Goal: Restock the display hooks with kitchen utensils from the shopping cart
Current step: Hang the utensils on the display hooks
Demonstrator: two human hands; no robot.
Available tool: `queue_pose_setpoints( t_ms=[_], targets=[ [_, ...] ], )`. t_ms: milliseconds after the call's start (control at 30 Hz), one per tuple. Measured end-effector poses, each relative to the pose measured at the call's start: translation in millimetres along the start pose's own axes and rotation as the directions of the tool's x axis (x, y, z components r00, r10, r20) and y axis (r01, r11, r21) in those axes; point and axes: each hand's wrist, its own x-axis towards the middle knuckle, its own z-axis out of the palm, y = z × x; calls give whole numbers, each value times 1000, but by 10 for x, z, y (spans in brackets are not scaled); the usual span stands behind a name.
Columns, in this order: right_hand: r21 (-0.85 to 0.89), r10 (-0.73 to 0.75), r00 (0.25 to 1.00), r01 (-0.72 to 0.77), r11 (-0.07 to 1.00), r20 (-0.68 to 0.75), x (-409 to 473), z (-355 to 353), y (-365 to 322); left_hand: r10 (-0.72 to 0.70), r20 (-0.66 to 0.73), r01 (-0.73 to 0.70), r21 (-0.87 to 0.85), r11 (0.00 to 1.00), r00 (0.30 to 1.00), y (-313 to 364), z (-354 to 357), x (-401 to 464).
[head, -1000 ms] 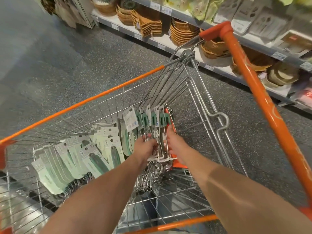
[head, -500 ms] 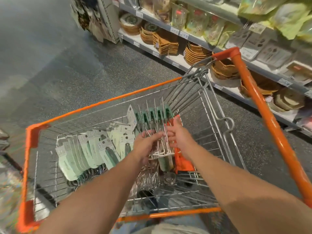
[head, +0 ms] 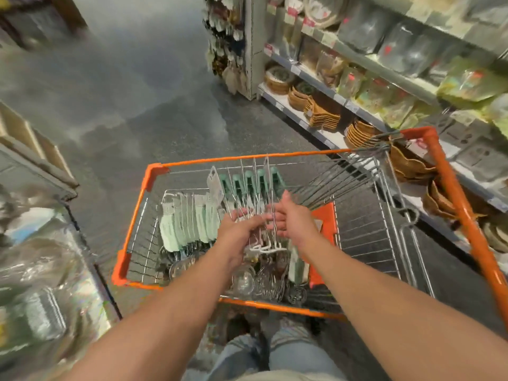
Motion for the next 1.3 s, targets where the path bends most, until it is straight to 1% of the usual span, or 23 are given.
queue_pose_setpoints(
  t_ms=[33,133,233,300,367,467,533,600,633,700,767,833,900,1000,1033,1100,1133,1233,1300],
  targets=[
    [-7,-12,1000,12,1000,13,-33,83,-39,13,-1,-13,-41,999,1000,45,-77,-94],
    [-48,-62,991,68,997,115,-144,382,-222,50,-37,-55,-160,985,998,197,-309,-405],
    [-102,-117,965,144,984,233,-295,757,-415,124,-89,-145,-299,943,988,288,-587,-694],
    [-174,-166,931,232,957,325,-431,966,-493,171,-155,-216,-347,913,973,313,-725,-893],
    [-208,-177,879,293,933,442,-586,1158,-511,200,-283,-303,-390,869,938,250,-867,-1110],
    [-274,-142,793,364,890,592,-872,1388,-457,177,-482,-407,-427,807,858,80,-999,-1481],
    [-340,-83,733,409,847,675,-1098,1535,-361,161,-588,-478,-437,762,793,-119,-1093,-1742],
    [-387,-4,629,482,786,777,-1411,1659,-200,132,-679,-542,-436,719,722,-385,-1179,-2067],
    [-409,38,591,510,757,806,-1575,1697,-124,108,-717,-560,-432,707,689,-505,-1201,-2216],
    [-450,117,507,606,656,854,-1961,1764,68,49,-790,-600,-421,680,611,-816,-1254,-2531],
    [-409,166,388,712,571,907,-2351,1793,295,-11,-849,-661,-419,623,528,-1138,-1299,-2851],
    [-357,228,276,747,561,934,-2681,1772,509,-74,-889,-704,-407,581,452,-1431,-1311,-3158],
    [-336,323,168,739,584,931,-3043,1731,763,-132,-918,-740,-380,555,373,-1750,-1296,-3475],
    [-316,438,40,750,581,898,-3366,1763,1216,-203,-937,-792,-348,502,283,-2175,-1208,-3928],
    [-309,467,10,763,568,884,-3515,1758,1339,-219,-941,-811,-334,480,258,-2321,-1171,-4074],
    [-320,507,0,776,543,862,-3918,1664,1507,-255,-942,-839,-314,444,218,-2612,-1079,-4376],
    [-314,520,-22,775,549,854,-4069,1618,1579,-268,-940,-852,-312,420,212,-2721,-1032,-4503],
    [-280,588,-128,786,551,798,-4519,1448,1855,-319,-936,-900,-259,349,146,-3119,-921,-4873],
    [-262,606,-159,796,545,780,-4767,1344,2005,-344,-933,-919,-226,324,108,-3347,-848,-5084]
  ],
)
